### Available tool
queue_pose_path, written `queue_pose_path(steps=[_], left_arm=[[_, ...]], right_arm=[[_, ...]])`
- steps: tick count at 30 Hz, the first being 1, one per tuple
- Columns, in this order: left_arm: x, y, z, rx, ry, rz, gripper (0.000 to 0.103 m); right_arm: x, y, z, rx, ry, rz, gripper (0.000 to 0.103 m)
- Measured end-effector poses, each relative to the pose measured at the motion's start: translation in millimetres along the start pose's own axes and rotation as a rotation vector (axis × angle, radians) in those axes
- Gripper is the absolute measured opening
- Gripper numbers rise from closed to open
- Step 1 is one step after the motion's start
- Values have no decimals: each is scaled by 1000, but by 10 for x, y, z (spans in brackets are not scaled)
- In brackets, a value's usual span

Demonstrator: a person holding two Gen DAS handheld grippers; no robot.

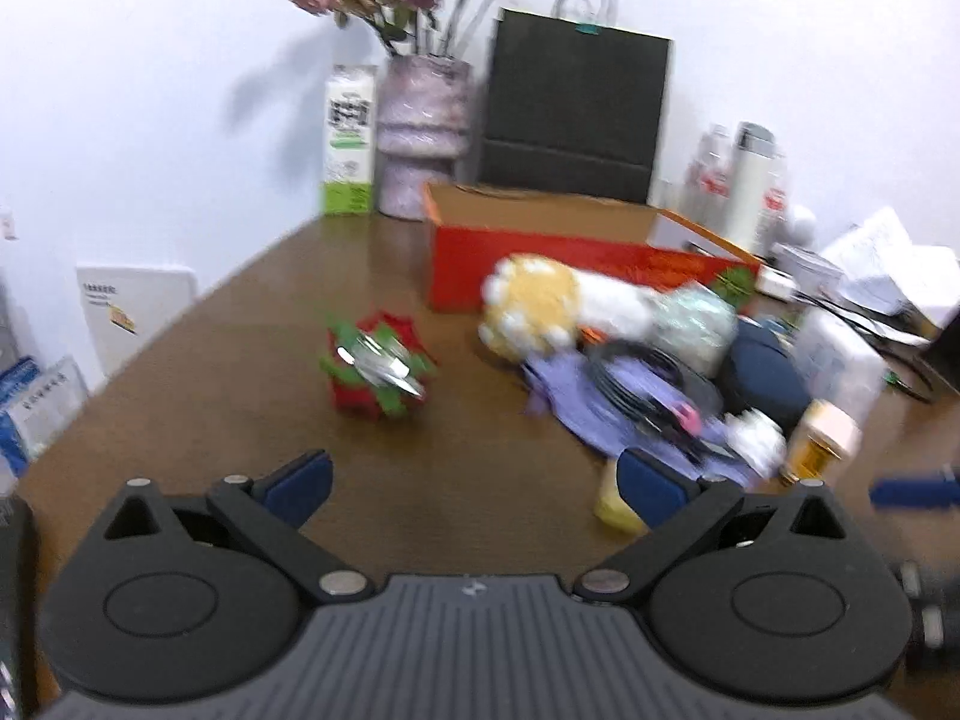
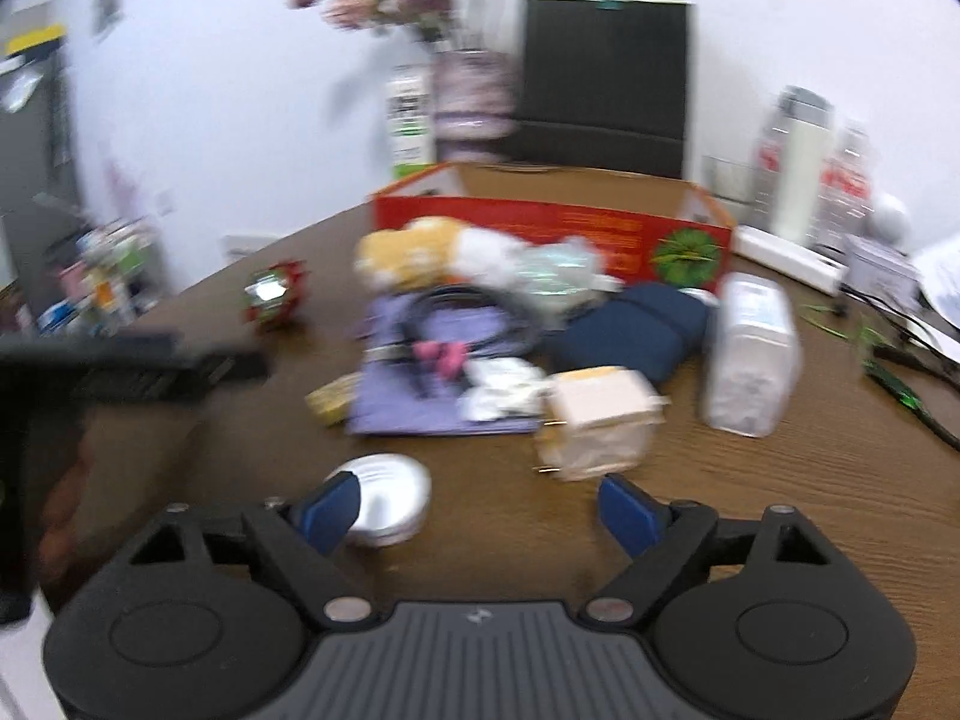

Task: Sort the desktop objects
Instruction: 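Grasp the red flower ornament with the left gripper while the right gripper grasps the white round lid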

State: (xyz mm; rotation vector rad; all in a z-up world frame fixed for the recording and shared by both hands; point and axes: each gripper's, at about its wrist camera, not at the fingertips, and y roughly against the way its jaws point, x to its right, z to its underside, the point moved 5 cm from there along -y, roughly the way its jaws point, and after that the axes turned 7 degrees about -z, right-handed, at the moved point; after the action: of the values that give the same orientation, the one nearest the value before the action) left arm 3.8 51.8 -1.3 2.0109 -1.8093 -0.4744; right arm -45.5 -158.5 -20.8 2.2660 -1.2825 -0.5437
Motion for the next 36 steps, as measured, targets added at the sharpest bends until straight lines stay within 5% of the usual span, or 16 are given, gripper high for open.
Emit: queue_pose_path(steps=[2, 5, 9, 12, 22, 28, 32, 36], left_arm=[[-113, -124, -138, 8, 27, -62, 103], [-244, -392, -294, 15, 58, -116, 99], [-337, -711, -350, -47, 74, -130, 71], [-338, -780, -318, -72, 97, -89, 42], [-21, 47, -203, 1, 49, -24, 40], [175, 380, -164, -24, 39, 39, 40], [217, 432, -386, 7, 72, 89, 40], [225, 251, -756, 58, 66, 34, 40]], right_arm=[[-119, -85, -5, -14, 46, -7, 62], [-190, -202, -36, -26, 48, -15, 54], [-196, -305, -25, -41, 25, -31, 47], [-182, -319, -37, -35, 22, -30, 19], [-97, -66, -95, 25, -25, -28, 14], [-49, 320, -246, 118, -11, 2, 14], [160, 563, -472, 186, -48, 3, 14], [528, 594, -942, 252, -89, 30, 14]])
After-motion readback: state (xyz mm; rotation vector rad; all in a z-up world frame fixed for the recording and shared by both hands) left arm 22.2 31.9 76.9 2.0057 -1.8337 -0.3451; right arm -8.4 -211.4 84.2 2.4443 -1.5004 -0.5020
